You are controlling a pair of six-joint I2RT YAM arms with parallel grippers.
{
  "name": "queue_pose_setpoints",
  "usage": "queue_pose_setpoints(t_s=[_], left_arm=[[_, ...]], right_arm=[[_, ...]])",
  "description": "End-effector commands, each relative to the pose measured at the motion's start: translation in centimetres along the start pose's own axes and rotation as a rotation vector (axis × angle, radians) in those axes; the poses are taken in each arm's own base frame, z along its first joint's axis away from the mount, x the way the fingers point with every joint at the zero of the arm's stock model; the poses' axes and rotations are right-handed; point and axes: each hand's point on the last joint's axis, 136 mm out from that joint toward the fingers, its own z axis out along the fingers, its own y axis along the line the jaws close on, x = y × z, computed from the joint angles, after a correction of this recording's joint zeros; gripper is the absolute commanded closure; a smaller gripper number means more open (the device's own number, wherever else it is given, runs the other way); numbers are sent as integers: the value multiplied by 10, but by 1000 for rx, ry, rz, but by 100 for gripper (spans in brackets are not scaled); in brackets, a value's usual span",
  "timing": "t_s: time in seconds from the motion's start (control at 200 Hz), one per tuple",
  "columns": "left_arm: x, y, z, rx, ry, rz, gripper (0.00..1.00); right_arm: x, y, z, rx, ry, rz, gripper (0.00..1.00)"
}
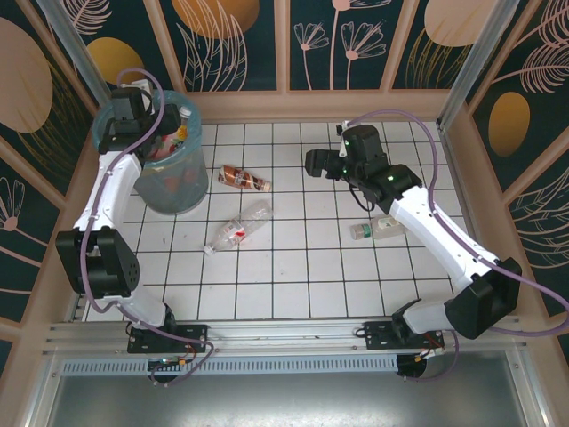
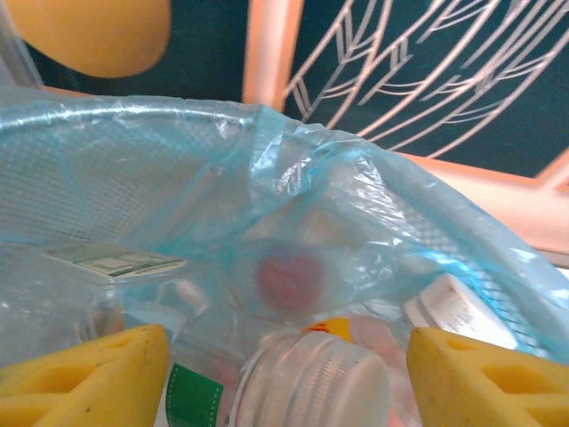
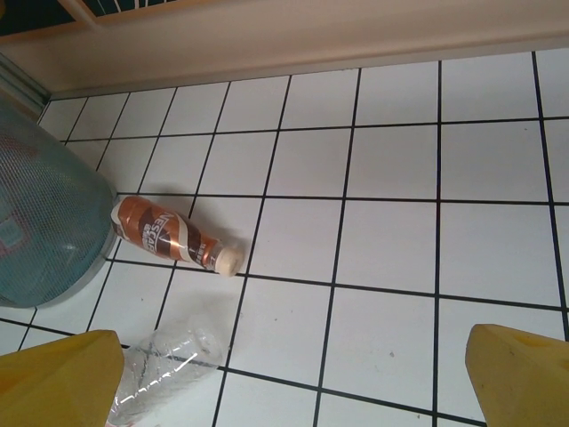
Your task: Put the plastic bottles in the bin
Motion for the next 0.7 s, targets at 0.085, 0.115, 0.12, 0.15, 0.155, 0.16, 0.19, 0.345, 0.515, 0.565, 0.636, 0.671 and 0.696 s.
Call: queue_pose_setpoints(t_s=[0.085,0.115,0.12,0.15,0.155,0.16,0.19,0.345,0.515,0.565,0.636,0.671,0.696], left_arm=[[7,-21,-16,114,49,-39,30],[11,-17,-14,98,61,-34,30],[12,-16,-14,93,64,-34,30],[15,-13,-13,74,74,-32,29],[15,-12,-12,71,77,-32,29],[16,-12,-12,68,79,-33,29],[16,-10,-13,57,81,-31,29],[-16,-11,-43,39,-27,-32,24],[-53,4,-92,-88,-162,-22,25],[-56,0,-106,-83,-190,-11,28],[-52,-12,-123,-68,-211,35,29],[-45,-22,-131,-44,-217,70,30],[-37,-32,-135,-19,-216,99,30]], right_arm=[[-3,2,1,0,-31,-8,1],[-3,3,1,-3,-31,-7,1],[-3,3,1,-3,-30,-7,1],[-2,3,2,-2,-26,-8,1],[-2,3,2,-2,-26,-8,1],[-3,3,1,-3,-27,-8,1],[-3,3,2,0,-24,-10,1],[-9,-6,-7,61,-28,-100,1],[-4,-24,-28,141,-12,-413,1],[1,-29,-34,159,-12,-509,1],[8,-39,-39,194,-10,-646,1],[17,-42,-39,190,16,-726,1],[25,-44,-37,186,44,-786,1]])
